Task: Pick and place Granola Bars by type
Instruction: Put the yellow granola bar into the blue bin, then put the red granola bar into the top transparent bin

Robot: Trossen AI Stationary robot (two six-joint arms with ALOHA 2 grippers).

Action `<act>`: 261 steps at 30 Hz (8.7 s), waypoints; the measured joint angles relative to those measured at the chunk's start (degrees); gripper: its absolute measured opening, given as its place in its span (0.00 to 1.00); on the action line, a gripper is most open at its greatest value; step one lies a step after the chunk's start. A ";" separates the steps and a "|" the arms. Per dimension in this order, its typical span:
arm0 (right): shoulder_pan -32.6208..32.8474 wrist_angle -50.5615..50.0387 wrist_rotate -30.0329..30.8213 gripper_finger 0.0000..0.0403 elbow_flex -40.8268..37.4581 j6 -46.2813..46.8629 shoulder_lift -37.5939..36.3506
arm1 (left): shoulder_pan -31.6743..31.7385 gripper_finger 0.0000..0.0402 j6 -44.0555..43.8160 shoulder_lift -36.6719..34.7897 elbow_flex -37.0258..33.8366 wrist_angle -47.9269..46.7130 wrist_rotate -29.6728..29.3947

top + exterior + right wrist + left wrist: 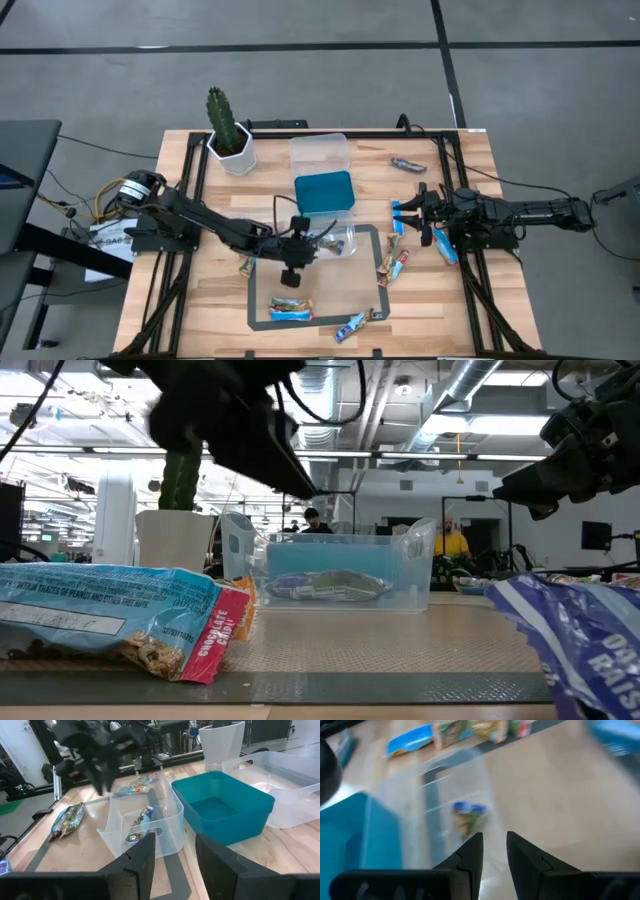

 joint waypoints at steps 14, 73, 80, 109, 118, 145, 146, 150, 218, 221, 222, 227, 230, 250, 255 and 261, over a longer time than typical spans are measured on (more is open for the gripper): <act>0.00 0.00 0.01 0.33 0.00 0.01 0.00 | -12.47 0.20 -7.05 -0.18 0.00 -10.55 5.24; -0.01 0.00 0.00 0.33 0.00 0.00 0.00 | -2.57 0.46 -85.65 -11.31 -11.83 -40.62 4.65; -0.01 -0.01 0.01 0.33 -0.01 -0.01 -0.01 | -1.81 0.45 -85.70 -11.29 -14.27 -37.56 5.22; 0.01 0.01 0.01 0.33 0.01 -0.01 0.01 | -1.70 0.27 -82.42 -8.71 -17.81 -29.59 6.06; 0.01 -0.01 0.01 0.33 0.00 0.01 0.00 | -1.71 0.23 -81.99 -8.64 -17.83 -29.27 5.68; 0.00 -0.01 0.01 0.33 0.01 0.01 0.01 | 0.07 0.23 -68.49 -17.73 -10.44 -29.35 -10.43; 0.01 0.00 0.01 0.33 0.00 0.00 0.01 | 0.40 0.23 -67.34 -18.84 -10.45 -29.10 -11.80; 0.01 -0.01 0.01 0.33 -0.01 0.01 0.01 | 1.52 0.23 -63.16 -22.75 -10.43 -28.32 -17.90; 0.01 0.00 0.01 0.33 0.00 -0.01 0.00 | 24.55 0.23 12.37 14.22 19.76 -22.11 -7.23; 0.01 0.00 0.01 0.33 0.00 0.01 0.01 | 24.57 0.24 12.76 14.22 19.76 -22.77 -7.38; 0.00 0.00 0.01 0.33 0.00 0.00 0.00 | 24.57 0.24 12.74 14.22 19.76 -22.99 -7.40; -0.01 0.01 0.01 0.33 0.00 -0.01 0.01 | 24.53 0.28 12.55 14.22 19.76 -23.26 -7.75; 0.01 0.01 0.01 0.33 0.01 0.01 0.01 | 24.53 0.32 11.64 14.22 19.76 -23.28 -7.77; 0.01 0.00 0.01 0.33 0.00 0.01 0.00 | 20.00 0.38 -11.77 2.31 19.71 -36.32 -7.74; 0.01 -0.01 0.01 0.33 0.01 0.01 0.01 | 17.72 0.38 -23.86 -3.00 19.70 -46.01 -7.88; 0.00 0.00 0.01 0.33 -0.01 0.01 0.01 | 12.76 0.38 -38.61 -7.71 19.69 -58.89 -12.35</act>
